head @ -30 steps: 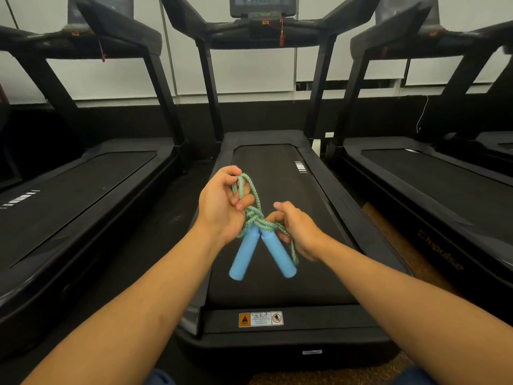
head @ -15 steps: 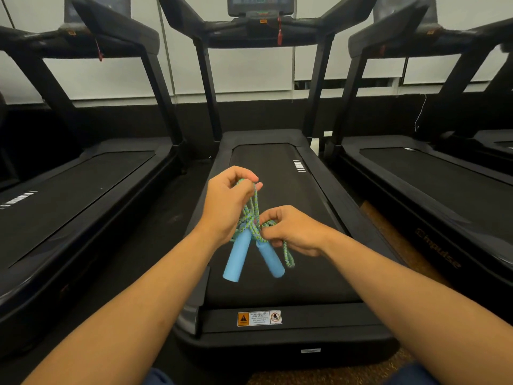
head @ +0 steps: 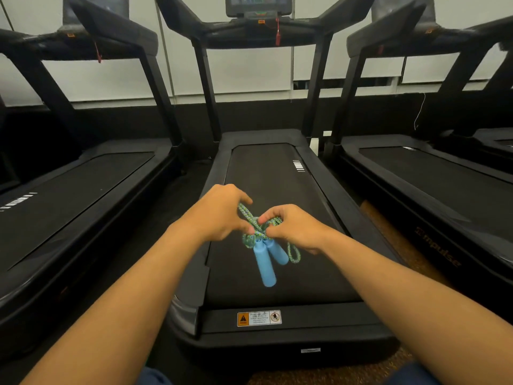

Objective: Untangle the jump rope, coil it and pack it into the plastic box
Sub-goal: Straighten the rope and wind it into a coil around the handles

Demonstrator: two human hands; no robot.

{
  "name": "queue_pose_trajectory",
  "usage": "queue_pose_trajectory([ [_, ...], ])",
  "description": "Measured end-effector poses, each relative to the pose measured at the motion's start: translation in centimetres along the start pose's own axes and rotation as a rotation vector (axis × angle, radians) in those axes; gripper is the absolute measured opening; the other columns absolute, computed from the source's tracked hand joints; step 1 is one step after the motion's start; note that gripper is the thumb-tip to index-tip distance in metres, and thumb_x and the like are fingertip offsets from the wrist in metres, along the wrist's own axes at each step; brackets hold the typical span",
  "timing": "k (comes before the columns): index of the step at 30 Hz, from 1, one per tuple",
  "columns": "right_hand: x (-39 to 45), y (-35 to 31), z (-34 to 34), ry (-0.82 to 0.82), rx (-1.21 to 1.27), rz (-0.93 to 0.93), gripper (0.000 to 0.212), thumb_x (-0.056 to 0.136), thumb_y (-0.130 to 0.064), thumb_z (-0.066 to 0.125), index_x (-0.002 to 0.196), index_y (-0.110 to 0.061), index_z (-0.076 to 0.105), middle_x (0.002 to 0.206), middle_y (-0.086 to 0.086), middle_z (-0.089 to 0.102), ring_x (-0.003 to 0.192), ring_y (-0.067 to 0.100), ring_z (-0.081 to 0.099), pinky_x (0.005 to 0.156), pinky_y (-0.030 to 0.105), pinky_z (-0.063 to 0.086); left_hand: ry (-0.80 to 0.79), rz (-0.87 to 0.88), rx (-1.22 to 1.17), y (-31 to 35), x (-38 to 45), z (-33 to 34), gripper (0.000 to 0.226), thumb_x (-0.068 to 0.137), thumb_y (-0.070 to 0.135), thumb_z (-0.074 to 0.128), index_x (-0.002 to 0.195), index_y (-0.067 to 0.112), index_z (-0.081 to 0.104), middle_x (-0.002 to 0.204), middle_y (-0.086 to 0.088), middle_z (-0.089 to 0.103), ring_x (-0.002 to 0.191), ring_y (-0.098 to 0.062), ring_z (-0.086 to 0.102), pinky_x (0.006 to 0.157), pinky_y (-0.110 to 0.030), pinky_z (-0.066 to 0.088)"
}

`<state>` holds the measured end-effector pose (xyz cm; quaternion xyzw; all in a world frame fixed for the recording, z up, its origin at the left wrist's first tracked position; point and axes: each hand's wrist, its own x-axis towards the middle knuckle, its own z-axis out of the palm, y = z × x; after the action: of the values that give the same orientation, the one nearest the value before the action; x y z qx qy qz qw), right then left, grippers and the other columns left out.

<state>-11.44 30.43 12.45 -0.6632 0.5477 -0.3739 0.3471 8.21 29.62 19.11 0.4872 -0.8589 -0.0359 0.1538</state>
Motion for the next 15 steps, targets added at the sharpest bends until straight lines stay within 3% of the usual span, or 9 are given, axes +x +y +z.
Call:
queue_pose_trajectory([
  [3,0.0,-0.2,0.1,0.011,-0.086,-0.010,0.021,0.084,-0.007,0.069,0.101,-0.019,0.072,0.082,0.000,0.066,0.066,0.006,0.055,0.064,0.022,0.047,0.068,-0.026,0.049,0.6,0.0,0.1,0.027,0.077,0.038,0.085,0.097,0.019,0.079,0.078,0.000,0.068,0.086,-0.025,0.068,0.063,-0.031,0.046],
  [5,0.0,-0.1,0.2,0.025,-0.116,-0.021,0.021,0.083,-0.009,0.071,0.101,-0.019,0.072,0.078,-0.001,0.063,0.064,0.007,0.052,0.063,0.024,0.043,0.132,-0.008,-0.015,0.5,0.2,0.3,0.017,0.083,0.037,0.080,0.084,0.020,0.077,0.071,0.000,0.066,0.077,-0.024,0.066,0.060,-0.032,0.046],
  [9,-0.3,0.4,0.1,-0.023,-0.114,0.001,0.022,0.081,-0.008,0.073,0.102,-0.016,0.073,0.074,-0.003,0.063,0.064,0.007,0.050,0.063,0.025,0.040,0.216,0.032,-0.438,-0.1,0.5,1.6,0.017,0.092,0.028,0.071,0.079,0.017,0.074,0.062,0.004,0.060,0.057,-0.010,0.051,0.057,-0.028,0.042],
  [13,-0.4,0.6,0.2,-0.071,-0.011,0.016,0.029,0.076,-0.007,0.072,0.104,-0.015,0.074,0.091,0.010,0.075,0.080,0.013,0.058,0.078,0.031,0.046,0.322,-0.043,-0.864,-0.5,1.2,3.3,0.017,0.096,0.019,0.066,0.083,0.009,0.071,0.060,0.008,0.051,0.058,-0.009,0.046,0.062,-0.032,0.045],
  [15,-0.2,0.6,0.5,-0.101,0.046,0.017,0.032,0.075,-0.004,0.070,0.105,-0.012,0.075,0.093,0.010,0.076,0.079,0.010,0.061,0.077,0.026,0.047,0.309,-0.023,-1.021,-0.2,1.2,3.6,0.018,0.099,0.016,0.061,0.084,0.012,0.069,0.065,0.007,0.055,0.061,-0.007,0.050,0.063,-0.028,0.047],
])
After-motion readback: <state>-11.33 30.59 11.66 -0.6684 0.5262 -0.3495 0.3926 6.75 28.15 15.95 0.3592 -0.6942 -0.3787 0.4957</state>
